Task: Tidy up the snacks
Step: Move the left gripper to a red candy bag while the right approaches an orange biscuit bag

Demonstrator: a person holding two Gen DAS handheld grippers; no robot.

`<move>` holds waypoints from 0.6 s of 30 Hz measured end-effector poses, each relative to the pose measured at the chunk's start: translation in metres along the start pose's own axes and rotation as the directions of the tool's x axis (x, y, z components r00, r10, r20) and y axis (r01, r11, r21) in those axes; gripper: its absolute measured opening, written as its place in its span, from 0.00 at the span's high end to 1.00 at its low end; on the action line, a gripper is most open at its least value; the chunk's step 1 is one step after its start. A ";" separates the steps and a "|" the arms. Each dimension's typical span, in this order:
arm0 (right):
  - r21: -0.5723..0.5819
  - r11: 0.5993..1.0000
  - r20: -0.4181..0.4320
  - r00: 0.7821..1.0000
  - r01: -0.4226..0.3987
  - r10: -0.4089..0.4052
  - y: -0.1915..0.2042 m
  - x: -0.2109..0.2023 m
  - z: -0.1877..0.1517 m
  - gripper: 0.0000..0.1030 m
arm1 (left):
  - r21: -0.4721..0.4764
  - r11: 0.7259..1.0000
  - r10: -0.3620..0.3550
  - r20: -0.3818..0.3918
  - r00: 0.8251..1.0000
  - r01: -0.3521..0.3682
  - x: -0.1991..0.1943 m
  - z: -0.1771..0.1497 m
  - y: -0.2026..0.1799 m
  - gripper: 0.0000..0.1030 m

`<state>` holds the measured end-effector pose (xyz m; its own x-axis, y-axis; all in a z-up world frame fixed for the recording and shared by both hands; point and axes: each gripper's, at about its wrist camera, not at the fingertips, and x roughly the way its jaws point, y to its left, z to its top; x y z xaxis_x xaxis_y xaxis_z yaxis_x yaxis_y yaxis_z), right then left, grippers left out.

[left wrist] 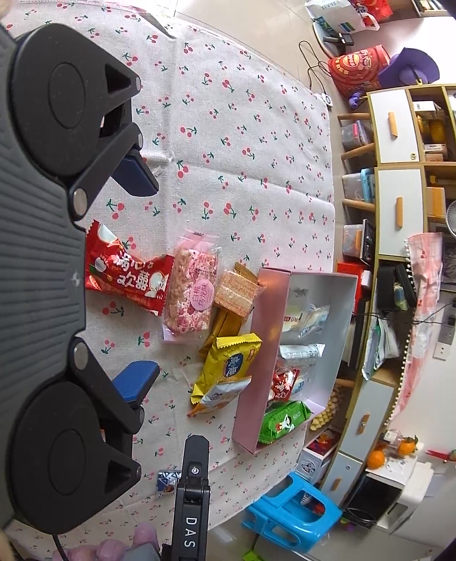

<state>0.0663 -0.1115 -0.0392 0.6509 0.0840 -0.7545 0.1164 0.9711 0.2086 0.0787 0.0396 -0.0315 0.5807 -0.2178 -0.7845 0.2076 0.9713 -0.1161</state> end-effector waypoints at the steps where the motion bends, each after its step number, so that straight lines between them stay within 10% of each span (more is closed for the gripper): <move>1: -0.007 1.000 0.002 1.000 0.002 -0.002 0.002 0.001 0.000 0.10 | -0.011 1.000 0.002 -0.002 1.000 -0.002 0.000 0.000 0.004 0.03; 10: -0.014 0.999 0.002 0.999 -0.034 0.034 0.005 0.008 0.003 0.10 | -0.015 1.000 -0.019 0.012 1.000 0.020 0.003 0.001 0.024 0.06; 18: -0.363 0.924 -0.001 0.992 -0.120 0.129 0.022 0.027 0.010 0.10 | 0.128 0.987 -0.097 -0.029 0.995 0.100 0.019 -0.009 0.010 0.21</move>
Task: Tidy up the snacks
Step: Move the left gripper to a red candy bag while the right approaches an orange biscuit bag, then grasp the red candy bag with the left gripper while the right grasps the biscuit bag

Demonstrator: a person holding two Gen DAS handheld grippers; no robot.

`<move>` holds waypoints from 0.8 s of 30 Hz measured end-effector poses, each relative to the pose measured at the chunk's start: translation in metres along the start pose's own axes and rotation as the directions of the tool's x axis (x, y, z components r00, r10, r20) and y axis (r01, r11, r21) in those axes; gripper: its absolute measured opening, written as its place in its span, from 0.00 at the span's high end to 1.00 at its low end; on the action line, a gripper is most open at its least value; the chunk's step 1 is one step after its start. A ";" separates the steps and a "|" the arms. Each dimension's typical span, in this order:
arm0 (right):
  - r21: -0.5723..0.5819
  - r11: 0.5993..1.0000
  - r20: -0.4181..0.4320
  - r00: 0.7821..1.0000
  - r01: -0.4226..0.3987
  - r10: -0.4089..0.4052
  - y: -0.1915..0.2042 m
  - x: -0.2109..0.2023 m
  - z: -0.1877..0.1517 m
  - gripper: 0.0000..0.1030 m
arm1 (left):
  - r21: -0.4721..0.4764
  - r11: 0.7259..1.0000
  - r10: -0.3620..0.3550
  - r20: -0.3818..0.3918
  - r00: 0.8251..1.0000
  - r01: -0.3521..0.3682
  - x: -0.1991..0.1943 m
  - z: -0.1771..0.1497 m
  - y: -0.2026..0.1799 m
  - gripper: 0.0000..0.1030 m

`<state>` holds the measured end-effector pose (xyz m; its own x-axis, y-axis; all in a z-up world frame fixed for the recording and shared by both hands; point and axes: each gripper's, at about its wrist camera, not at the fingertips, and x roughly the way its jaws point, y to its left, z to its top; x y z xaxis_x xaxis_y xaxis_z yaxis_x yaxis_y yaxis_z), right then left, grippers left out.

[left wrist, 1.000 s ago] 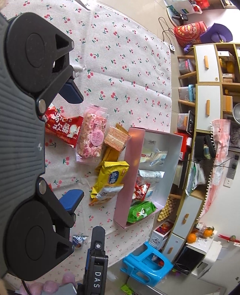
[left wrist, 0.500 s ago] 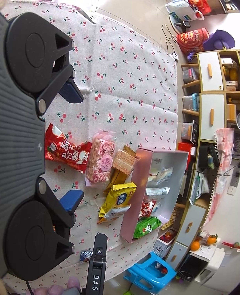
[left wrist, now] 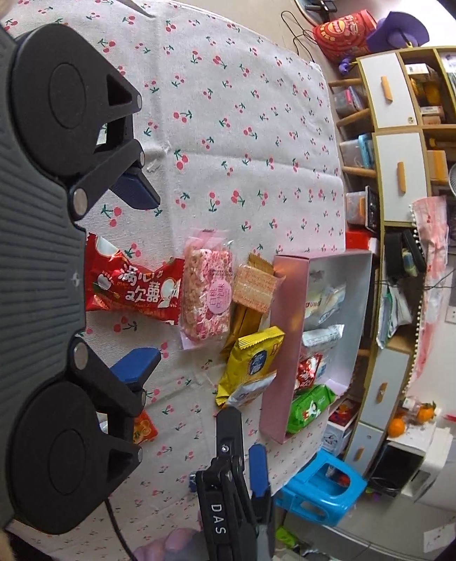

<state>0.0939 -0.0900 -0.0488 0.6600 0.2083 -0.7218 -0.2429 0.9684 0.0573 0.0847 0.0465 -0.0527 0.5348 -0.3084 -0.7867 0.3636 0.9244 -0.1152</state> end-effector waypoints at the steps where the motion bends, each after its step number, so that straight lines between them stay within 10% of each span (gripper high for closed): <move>1: -0.035 0.999 -0.015 1.000 -0.007 0.006 0.001 0.003 0.000 0.10 | 0.008 1.000 0.000 -0.008 1.000 0.001 0.002 -0.001 -0.001 0.21; 24: -0.225 0.971 -0.121 0.991 -0.082 0.055 -0.020 0.053 0.006 0.19 | 0.010 0.997 0.072 -0.134 0.988 -0.071 0.025 0.007 -0.004 0.58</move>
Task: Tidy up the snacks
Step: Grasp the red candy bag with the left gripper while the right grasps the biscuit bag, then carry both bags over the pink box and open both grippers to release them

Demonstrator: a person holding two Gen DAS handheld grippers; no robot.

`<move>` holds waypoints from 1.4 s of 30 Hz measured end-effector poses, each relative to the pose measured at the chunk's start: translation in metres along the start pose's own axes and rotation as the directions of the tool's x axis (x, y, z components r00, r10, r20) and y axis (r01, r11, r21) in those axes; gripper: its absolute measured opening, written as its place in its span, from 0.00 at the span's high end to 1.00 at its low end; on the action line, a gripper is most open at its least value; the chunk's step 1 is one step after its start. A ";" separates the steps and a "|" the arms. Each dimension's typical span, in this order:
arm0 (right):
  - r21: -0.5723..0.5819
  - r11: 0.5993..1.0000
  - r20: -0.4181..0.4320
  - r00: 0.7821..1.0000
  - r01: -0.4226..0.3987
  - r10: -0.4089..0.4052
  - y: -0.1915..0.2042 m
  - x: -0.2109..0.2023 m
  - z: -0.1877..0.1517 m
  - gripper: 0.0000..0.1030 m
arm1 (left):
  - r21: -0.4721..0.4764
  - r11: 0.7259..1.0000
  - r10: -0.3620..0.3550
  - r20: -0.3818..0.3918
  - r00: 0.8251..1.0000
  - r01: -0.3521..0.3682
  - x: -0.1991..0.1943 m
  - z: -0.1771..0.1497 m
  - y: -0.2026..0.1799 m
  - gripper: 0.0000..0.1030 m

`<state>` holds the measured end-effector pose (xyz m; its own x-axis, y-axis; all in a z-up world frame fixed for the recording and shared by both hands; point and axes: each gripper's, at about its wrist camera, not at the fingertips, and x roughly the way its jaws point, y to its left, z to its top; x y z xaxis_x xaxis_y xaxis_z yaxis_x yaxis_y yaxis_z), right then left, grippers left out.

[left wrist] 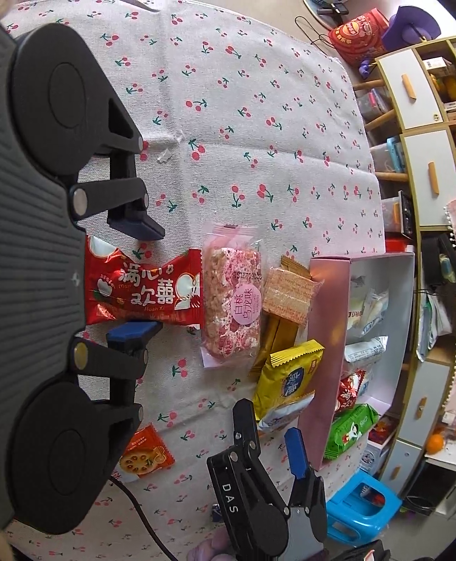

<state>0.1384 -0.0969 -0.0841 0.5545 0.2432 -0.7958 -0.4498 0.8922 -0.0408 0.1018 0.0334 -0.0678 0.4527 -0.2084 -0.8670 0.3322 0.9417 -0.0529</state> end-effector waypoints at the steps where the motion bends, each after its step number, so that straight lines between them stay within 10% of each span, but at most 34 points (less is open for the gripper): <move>1: 0.004 1.000 -0.002 1.000 0.000 0.000 0.000 0.002 0.000 0.22 | -0.003 1.000 0.002 -0.001 1.000 -0.002 0.000 0.001 0.000 0.58; 8: 0.031 0.999 -0.005 1.000 -0.019 0.019 0.000 0.001 -0.001 0.42 | -0.023 1.000 0.007 0.001 1.000 -0.007 0.000 0.002 0.002 0.67; 25: 0.196 0.979 -0.055 0.996 -0.057 0.069 -0.001 -0.022 -0.012 0.49 | -0.102 0.993 -0.055 -0.011 0.998 0.053 -0.009 -0.002 0.005 0.73; 42: 0.522 0.842 -0.038 0.982 -0.138 0.184 -0.009 -0.042 -0.009 0.50 | -0.174 0.969 -0.164 0.076 0.984 0.175 -0.040 0.007 0.003 0.75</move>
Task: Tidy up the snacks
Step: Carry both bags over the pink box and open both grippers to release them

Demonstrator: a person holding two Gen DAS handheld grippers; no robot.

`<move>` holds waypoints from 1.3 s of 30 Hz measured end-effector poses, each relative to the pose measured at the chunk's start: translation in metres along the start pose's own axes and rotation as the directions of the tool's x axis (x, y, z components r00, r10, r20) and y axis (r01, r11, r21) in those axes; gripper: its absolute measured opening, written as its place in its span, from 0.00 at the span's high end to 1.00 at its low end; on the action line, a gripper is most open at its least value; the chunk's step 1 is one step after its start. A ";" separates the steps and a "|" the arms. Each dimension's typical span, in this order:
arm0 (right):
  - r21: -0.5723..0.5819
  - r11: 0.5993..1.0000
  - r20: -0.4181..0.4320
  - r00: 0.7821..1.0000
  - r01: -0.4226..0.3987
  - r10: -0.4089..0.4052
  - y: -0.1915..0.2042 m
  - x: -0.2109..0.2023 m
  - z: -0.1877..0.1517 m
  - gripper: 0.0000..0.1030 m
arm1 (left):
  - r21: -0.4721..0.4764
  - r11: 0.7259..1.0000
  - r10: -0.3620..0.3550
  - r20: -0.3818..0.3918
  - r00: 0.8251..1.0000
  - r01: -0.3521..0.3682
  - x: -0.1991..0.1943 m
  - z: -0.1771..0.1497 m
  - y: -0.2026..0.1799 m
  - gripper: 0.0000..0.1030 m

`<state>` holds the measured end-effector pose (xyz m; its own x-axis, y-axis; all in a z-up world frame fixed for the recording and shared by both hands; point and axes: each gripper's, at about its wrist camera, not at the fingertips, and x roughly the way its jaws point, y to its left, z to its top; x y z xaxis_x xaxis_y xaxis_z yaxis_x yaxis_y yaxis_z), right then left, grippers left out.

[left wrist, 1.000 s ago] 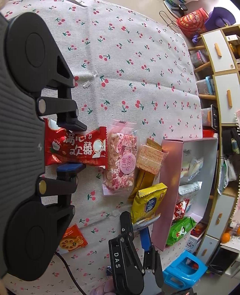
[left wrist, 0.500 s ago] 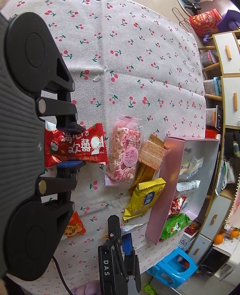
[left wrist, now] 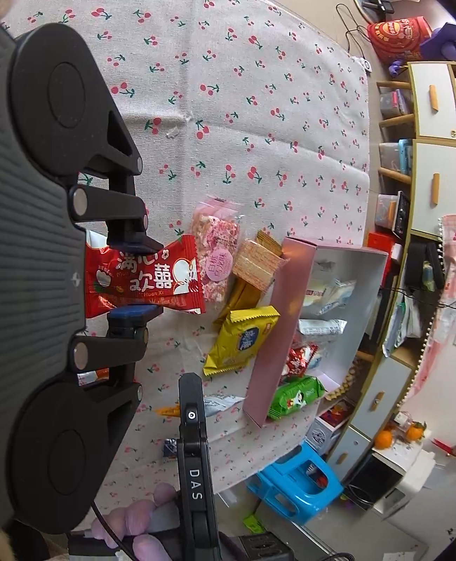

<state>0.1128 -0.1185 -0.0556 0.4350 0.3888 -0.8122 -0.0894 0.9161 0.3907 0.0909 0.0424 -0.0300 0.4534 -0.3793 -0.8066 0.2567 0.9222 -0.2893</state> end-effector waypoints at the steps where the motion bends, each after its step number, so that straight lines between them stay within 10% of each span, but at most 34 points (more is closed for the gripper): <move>1: 0.013 1.000 0.007 1.000 -0.001 0.001 -0.001 -0.001 0.002 0.50 | -0.004 1.000 -0.005 0.008 1.000 0.005 -0.002 0.001 -0.001 0.75; 39: 0.339 0.925 0.340 0.939 -0.169 0.048 -0.112 0.007 0.117 0.49 | 0.027 0.998 0.058 0.127 0.990 -0.062 0.109 0.155 -0.053 0.74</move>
<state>0.2311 -0.2302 -0.0545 0.7086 0.3757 -0.5972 0.1475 0.7488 0.6461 0.2595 -0.0600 -0.0227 0.5723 -0.3318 -0.7499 0.2511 0.9415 -0.2249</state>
